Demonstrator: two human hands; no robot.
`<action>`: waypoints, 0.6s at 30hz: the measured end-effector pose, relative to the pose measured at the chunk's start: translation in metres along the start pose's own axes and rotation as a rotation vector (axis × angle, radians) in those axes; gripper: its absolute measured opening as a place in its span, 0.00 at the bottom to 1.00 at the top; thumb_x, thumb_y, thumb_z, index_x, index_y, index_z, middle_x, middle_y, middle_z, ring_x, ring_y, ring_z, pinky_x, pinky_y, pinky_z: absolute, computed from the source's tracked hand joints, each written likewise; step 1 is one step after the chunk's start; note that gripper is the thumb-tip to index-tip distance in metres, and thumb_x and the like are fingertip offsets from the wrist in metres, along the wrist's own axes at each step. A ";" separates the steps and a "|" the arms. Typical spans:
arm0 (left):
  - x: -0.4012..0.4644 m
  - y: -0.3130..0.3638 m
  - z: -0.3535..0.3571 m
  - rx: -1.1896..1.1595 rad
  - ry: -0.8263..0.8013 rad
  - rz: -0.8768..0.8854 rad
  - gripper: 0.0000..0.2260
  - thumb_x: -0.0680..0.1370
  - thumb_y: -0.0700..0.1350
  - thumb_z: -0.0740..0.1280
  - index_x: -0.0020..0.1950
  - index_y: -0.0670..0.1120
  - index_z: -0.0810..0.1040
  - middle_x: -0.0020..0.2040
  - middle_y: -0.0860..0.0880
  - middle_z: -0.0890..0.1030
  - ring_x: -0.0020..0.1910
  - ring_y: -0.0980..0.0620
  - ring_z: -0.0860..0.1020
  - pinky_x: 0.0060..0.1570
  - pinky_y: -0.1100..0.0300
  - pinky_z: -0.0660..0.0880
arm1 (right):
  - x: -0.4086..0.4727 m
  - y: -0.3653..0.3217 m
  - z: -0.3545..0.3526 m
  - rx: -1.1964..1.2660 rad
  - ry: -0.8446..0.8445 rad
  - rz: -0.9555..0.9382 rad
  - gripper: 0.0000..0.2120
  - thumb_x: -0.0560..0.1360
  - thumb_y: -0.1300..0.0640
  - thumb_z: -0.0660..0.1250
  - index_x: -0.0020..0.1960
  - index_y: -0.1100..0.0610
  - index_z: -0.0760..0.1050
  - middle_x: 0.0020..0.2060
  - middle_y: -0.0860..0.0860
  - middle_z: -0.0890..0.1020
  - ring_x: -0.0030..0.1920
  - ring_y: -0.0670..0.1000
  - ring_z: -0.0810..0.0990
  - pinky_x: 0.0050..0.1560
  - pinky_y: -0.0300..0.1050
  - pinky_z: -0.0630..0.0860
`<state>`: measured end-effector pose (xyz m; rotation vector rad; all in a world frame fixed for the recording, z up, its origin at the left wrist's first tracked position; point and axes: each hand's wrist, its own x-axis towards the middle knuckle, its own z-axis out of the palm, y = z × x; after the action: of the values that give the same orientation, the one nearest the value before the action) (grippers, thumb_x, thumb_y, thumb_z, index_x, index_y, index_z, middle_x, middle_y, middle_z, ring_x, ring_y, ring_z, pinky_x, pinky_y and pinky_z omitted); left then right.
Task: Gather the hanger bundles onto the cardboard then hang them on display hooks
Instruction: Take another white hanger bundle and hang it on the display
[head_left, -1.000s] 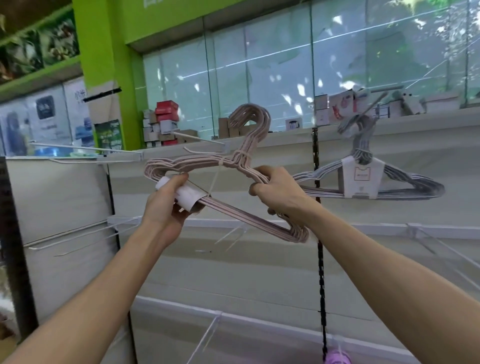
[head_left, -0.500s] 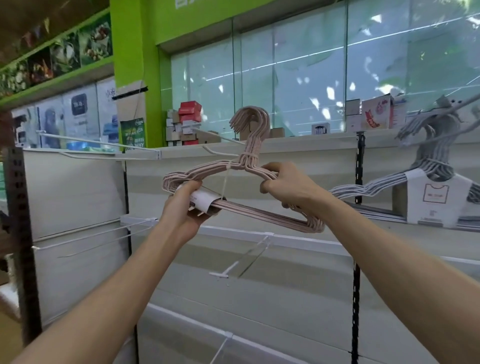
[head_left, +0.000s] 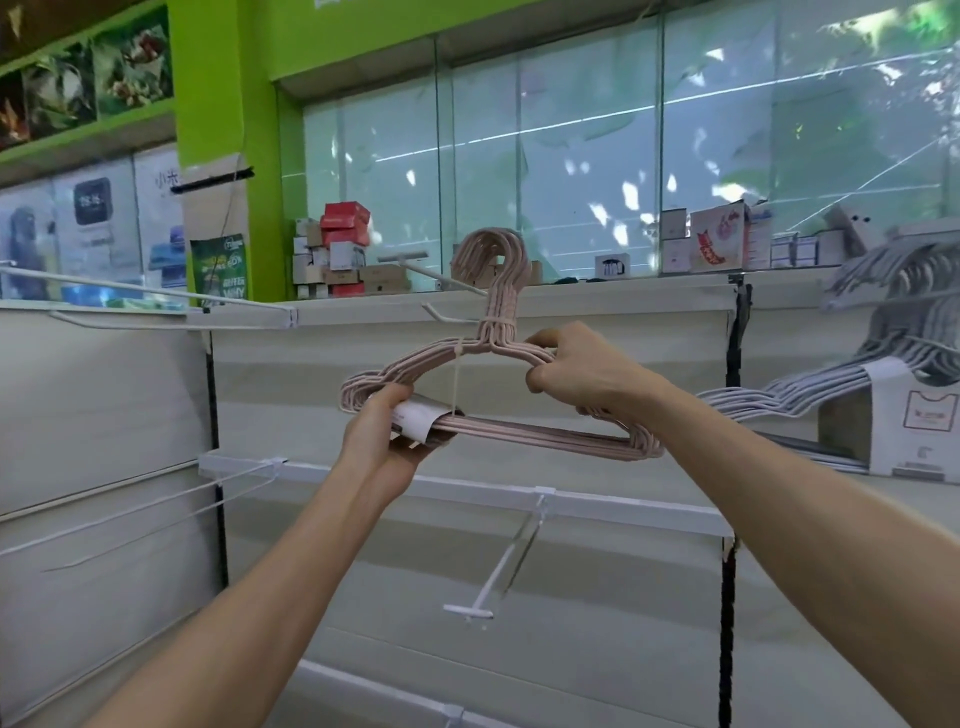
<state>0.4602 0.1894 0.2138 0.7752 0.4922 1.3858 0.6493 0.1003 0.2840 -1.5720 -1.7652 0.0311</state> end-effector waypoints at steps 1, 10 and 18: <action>0.004 -0.002 -0.002 -0.008 -0.009 -0.013 0.06 0.78 0.39 0.67 0.54 0.42 0.74 0.48 0.41 0.75 0.49 0.40 0.78 0.39 0.41 0.81 | 0.002 0.000 0.002 -0.006 0.001 0.005 0.12 0.75 0.64 0.66 0.57 0.57 0.79 0.32 0.52 0.77 0.28 0.49 0.71 0.27 0.40 0.68; 0.036 -0.019 -0.021 -0.046 -0.023 -0.095 0.04 0.77 0.37 0.67 0.51 0.40 0.74 0.49 0.40 0.75 0.53 0.37 0.78 0.42 0.39 0.81 | 0.021 0.014 0.029 -0.040 -0.022 0.062 0.13 0.73 0.64 0.65 0.55 0.56 0.80 0.35 0.54 0.79 0.31 0.51 0.72 0.25 0.38 0.67; 0.056 -0.034 -0.018 -0.085 -0.034 -0.136 0.05 0.77 0.36 0.66 0.52 0.39 0.74 0.52 0.38 0.76 0.49 0.35 0.80 0.50 0.39 0.79 | 0.034 0.027 0.033 -0.096 -0.010 0.098 0.11 0.74 0.64 0.64 0.53 0.56 0.80 0.33 0.52 0.77 0.30 0.51 0.71 0.20 0.33 0.64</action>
<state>0.4784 0.2477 0.1843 0.6827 0.4486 1.2570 0.6560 0.1514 0.2646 -1.7288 -1.7181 0.0016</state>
